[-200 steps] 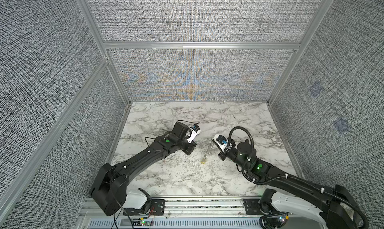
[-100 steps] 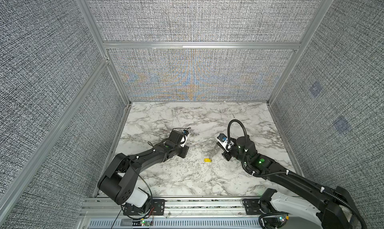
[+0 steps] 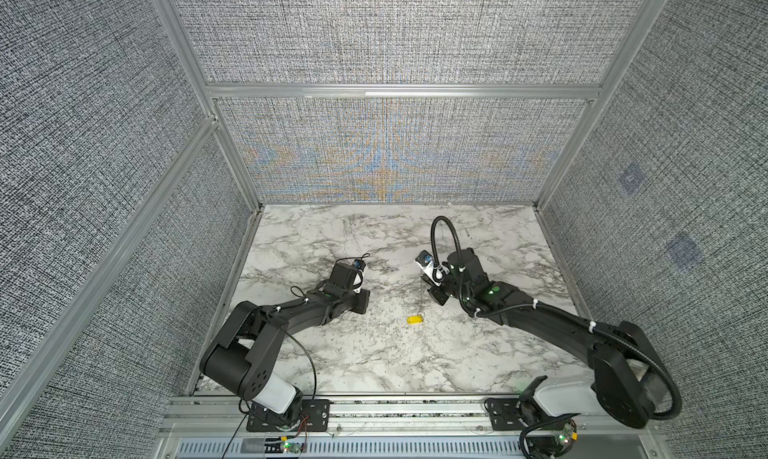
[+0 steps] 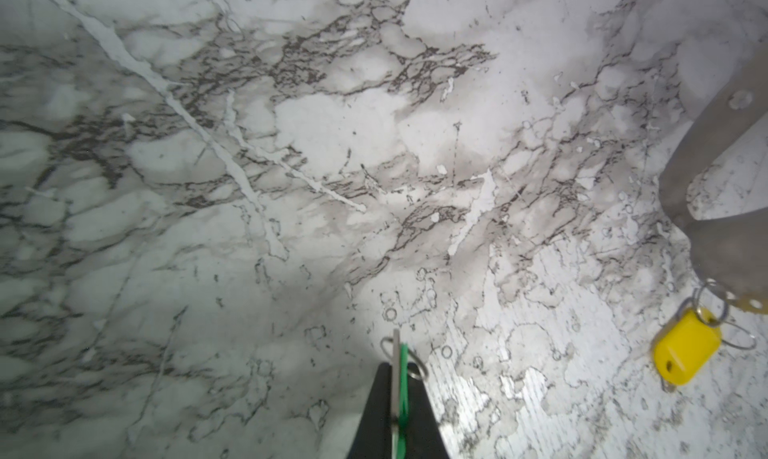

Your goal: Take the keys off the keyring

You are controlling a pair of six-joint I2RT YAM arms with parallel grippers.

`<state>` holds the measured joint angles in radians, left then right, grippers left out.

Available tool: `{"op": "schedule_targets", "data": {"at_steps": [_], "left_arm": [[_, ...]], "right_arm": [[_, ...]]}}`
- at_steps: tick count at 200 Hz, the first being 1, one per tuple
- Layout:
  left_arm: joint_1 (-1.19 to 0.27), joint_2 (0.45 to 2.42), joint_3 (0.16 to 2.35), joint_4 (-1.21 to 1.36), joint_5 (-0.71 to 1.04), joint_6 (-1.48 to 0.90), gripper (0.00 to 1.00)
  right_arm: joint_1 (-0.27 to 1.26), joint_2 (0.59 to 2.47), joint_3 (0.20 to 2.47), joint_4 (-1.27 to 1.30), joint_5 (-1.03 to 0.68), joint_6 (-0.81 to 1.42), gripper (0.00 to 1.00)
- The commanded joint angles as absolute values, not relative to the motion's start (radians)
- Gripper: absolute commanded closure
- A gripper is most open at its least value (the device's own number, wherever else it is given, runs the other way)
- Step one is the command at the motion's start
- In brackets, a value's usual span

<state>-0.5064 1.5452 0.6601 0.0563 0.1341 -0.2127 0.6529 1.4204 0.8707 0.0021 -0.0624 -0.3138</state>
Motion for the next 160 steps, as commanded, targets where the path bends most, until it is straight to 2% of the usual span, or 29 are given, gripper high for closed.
{"op": "schedule_targets", "data": {"at_steps": [1, 7, 14, 39, 66, 99, 160], "left_arm": [[-0.494, 1.534, 0.642, 0.052, 0.121, -0.227, 1.0], [-0.489, 1.529, 0.636, 0.057, 0.121, -0.23, 1.0], [-0.485, 1.521, 0.63, 0.058, 0.119, -0.234, 0.93], [-0.479, 1.484, 0.624, 0.051, 0.108, -0.233, 0.77], [-0.479, 1.434, 0.638, 0.025, 0.106, -0.231, 0.67], [-0.479, 1.397, 0.659, -0.019, 0.1, -0.228, 0.61], [-0.479, 1.369, 0.695, -0.102, 0.132, -0.223, 0.61]], "right_arm": [[0.653, 1.483, 0.917, -0.017, -0.088, -0.327, 1.0], [0.651, 1.504, 0.934, -0.018, -0.094, -0.329, 1.0], [0.651, 1.531, 0.966, -0.021, -0.097, -0.33, 1.0], [0.65, 1.627, 1.041, -0.038, -0.108, -0.328, 1.0], [0.649, 1.73, 1.134, -0.055, -0.123, -0.328, 1.0], [0.648, 1.857, 1.259, -0.097, -0.117, -0.346, 1.0], [0.648, 2.042, 1.452, -0.173, -0.123, -0.347, 1.0]]}}
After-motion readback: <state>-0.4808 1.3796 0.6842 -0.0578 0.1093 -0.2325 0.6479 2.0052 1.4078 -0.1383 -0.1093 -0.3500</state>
